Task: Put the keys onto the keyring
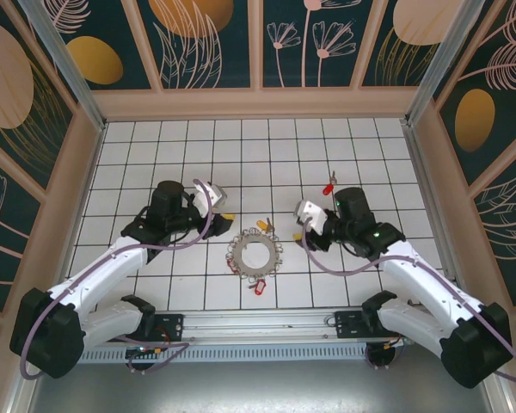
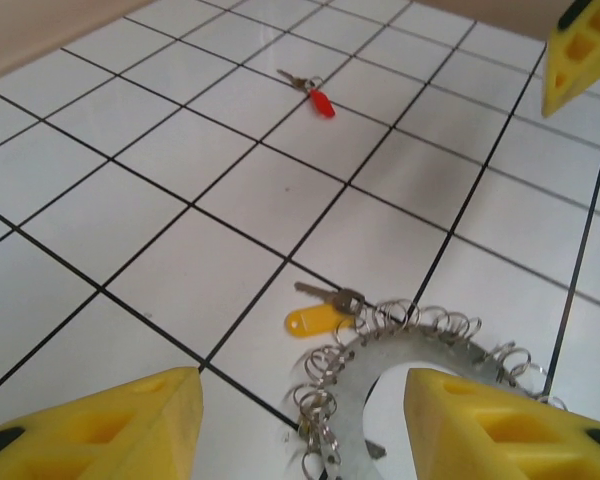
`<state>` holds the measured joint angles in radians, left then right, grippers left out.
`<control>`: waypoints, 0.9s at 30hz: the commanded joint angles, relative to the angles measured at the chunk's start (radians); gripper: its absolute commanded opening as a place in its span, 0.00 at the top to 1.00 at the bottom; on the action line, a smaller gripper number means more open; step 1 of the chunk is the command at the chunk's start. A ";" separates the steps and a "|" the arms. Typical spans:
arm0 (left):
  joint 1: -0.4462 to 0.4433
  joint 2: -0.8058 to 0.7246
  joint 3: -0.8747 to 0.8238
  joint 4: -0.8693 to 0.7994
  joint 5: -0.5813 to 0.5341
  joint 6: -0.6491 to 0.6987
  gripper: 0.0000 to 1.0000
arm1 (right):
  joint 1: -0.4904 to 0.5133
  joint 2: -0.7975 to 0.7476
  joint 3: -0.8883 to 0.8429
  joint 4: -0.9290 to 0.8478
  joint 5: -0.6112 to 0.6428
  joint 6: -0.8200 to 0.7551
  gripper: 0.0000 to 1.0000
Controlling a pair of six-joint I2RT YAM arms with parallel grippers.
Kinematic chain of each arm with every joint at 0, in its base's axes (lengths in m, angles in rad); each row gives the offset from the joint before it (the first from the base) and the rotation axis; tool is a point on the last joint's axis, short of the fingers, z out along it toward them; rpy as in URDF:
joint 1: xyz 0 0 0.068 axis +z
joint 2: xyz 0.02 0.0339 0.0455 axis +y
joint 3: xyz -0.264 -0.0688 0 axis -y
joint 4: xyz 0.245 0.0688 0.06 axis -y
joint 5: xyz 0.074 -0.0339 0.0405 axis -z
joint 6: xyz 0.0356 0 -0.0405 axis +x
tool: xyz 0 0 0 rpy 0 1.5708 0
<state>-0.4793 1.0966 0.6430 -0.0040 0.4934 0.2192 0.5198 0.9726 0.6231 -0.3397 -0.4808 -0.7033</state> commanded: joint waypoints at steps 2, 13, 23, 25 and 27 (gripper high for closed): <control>0.004 0.010 -0.021 -0.047 0.043 0.145 0.45 | 0.008 0.083 -0.066 0.096 -0.097 -0.212 0.59; 0.004 0.016 -0.076 0.019 0.082 0.209 0.46 | 0.149 0.321 -0.108 0.271 0.042 -0.281 0.62; 0.004 -0.030 -0.130 0.047 0.068 0.207 0.47 | 0.178 0.471 -0.068 0.326 0.089 -0.239 0.69; 0.004 -0.032 -0.134 0.053 0.068 0.206 0.47 | 0.181 0.484 -0.067 0.328 0.094 -0.233 0.71; 0.004 -0.030 -0.134 0.055 0.069 0.204 0.47 | 0.183 0.492 -0.066 0.336 0.101 -0.222 0.75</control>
<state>-0.4793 1.0786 0.5209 0.0151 0.5488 0.4080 0.6941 1.4448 0.5323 -0.0284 -0.3950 -0.9363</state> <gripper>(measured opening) 0.533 0.255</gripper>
